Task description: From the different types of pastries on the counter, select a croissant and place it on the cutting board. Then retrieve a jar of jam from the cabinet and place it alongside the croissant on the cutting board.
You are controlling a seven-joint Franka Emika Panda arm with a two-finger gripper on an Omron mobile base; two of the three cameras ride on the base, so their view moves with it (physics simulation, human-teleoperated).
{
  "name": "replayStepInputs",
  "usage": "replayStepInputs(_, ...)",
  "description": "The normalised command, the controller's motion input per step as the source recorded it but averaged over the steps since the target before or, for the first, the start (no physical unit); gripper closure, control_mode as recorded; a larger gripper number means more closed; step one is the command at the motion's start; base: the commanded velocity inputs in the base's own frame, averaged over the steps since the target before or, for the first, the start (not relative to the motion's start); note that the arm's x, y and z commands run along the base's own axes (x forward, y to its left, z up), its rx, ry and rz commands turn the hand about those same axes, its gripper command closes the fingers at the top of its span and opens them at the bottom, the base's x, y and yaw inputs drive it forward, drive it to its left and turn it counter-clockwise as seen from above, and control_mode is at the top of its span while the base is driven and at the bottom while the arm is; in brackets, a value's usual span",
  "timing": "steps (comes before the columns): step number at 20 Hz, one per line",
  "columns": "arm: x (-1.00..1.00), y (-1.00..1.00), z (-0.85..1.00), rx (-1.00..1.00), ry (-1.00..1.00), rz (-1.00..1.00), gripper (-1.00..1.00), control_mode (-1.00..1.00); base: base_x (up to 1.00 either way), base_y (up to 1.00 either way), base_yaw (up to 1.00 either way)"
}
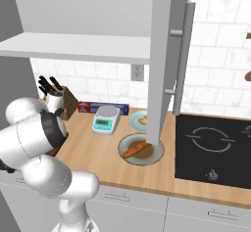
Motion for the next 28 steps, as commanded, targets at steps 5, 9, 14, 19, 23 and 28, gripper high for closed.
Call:
replayStepInputs(5, 0.04, 0.0, -0.27, -0.01, -0.2, -0.04, 1.0, -1.0, 0.0, 0.0, 0.0)
replayStepInputs(9, 0.0, -0.04, -0.47, 0.0, -0.03, 0.0, -1.0, -1.0, 0.0, 0.0, 0.0)
replayStepInputs(14, 0.29, -0.1, -0.27, 0.02, 0.0, 0.0, -1.0, -1.0, 0.0, 0.0, 0.0)
replayStepInputs(19, 0.44, -0.06, 0.27, 0.03, 0.0, 0.0, -1.0, -1.0, 0.0, 0.0, 0.0)
replayStepInputs(23, 0.51, -0.03, 0.89, 0.05, 0.0, 0.0, -1.0, -1.0, 0.0, 0.0, 0.0)
replayStepInputs(28, 0.39, -0.34, 0.62, 0.01, 0.01, -0.02, -1.0, -1.0, 0.0, 0.0, 0.0)
